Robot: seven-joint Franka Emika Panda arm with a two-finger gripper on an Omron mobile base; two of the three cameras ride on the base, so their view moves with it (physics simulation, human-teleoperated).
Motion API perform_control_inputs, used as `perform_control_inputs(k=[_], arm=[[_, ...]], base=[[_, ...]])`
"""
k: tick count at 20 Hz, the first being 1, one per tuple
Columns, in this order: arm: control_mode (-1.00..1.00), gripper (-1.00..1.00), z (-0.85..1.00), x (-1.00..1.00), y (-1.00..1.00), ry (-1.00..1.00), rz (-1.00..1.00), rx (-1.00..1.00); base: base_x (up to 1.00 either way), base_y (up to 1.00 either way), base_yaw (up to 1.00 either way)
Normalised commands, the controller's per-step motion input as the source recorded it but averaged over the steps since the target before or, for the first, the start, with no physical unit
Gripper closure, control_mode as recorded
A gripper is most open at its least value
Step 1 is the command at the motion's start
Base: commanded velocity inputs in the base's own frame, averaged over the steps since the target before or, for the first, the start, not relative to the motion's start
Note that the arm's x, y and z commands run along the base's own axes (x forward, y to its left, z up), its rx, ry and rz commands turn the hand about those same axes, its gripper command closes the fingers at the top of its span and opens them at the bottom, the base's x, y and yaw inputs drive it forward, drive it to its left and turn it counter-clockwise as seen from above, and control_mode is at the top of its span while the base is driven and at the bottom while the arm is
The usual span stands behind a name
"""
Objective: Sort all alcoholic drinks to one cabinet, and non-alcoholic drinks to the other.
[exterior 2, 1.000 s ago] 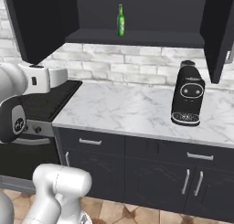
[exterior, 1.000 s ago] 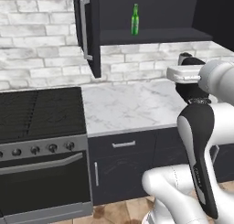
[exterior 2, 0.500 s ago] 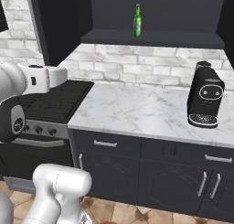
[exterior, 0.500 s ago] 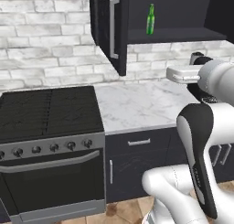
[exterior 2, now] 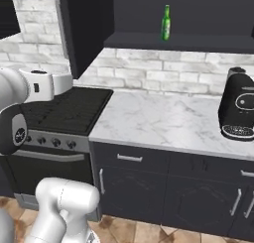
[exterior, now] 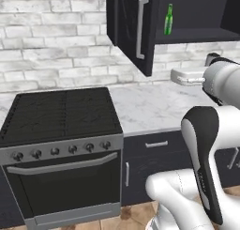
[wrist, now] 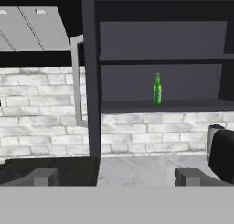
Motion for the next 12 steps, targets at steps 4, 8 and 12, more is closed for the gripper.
perform_control_inputs(k=[4, 8, 12], arm=[[1.0, -1.0, 0.0, 0.0, 0.0, 0.0, 0.0, 0.0], [1.0, -1.0, 0.0, 0.0, 0.0, 0.0, 0.0, 0.0], [1.0, -1.0, 0.0, 0.0, 0.0, 0.0, 0.0, 0.0]], base=[[0.0, 0.45, 0.0], [0.0, 0.45, 0.0], [0.0, 0.47, 0.0]])
